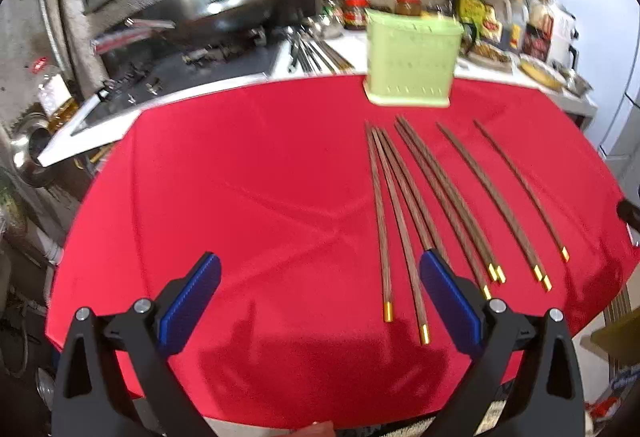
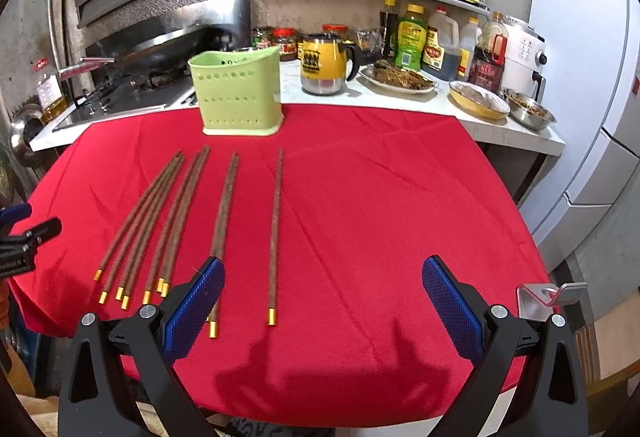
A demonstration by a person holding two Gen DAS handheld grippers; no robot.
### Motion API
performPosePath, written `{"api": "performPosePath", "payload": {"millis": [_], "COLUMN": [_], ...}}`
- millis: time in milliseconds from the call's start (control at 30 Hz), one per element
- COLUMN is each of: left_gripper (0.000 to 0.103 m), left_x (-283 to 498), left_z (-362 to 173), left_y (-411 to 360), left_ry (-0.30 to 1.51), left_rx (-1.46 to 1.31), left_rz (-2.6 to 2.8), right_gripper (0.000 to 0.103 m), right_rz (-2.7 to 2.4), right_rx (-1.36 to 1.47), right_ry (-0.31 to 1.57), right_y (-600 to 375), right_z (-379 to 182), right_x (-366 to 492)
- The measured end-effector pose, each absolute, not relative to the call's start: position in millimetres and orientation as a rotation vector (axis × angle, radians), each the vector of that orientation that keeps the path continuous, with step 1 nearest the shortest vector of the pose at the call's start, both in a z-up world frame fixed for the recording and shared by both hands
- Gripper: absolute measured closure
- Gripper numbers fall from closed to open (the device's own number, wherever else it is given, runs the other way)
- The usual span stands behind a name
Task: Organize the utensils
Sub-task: 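Close the left tool on one chopstick while the right tool closes on another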
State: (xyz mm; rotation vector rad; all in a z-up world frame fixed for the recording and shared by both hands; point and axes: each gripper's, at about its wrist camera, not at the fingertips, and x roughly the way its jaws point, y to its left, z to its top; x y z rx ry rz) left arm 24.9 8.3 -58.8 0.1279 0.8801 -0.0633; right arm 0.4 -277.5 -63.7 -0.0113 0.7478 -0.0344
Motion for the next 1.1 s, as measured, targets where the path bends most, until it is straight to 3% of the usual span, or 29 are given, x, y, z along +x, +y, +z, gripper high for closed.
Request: {"api": "performPosePath", "payload": {"millis": [433, 967, 1000, 1067, 1100], "left_gripper": [0.006, 0.005, 0.005, 0.005, 0.005], "left_x": [52, 79, 80, 80, 79], "left_z": [-110, -125, -125, -125, -125], "left_y": [1, -2, -2, -2, -2], "left_ry": [1.012, 1.055, 1.061, 1.057, 1.050], "left_rx": [0.122, 0.101, 0.101, 0.096, 0.091], "left_rz": [-0.054, -0.094, -0.094, -0.091, -0.086], "right_gripper": [0.006, 0.012, 0.015, 0.034, 0.036], "right_rz": [0.023, 0.060, 0.062, 0.056, 0.059], "right_rx": [0.051, 0.039, 0.031, 0.020, 0.022], "right_ry": [0.828, 0.864, 0.864, 0.871, 0.879], "right_y": [-277, -264, -262, -259, -258], "right_z": [-107, -128, -129, -130, -132], "right_x": [21, 52, 54, 58, 60]}}
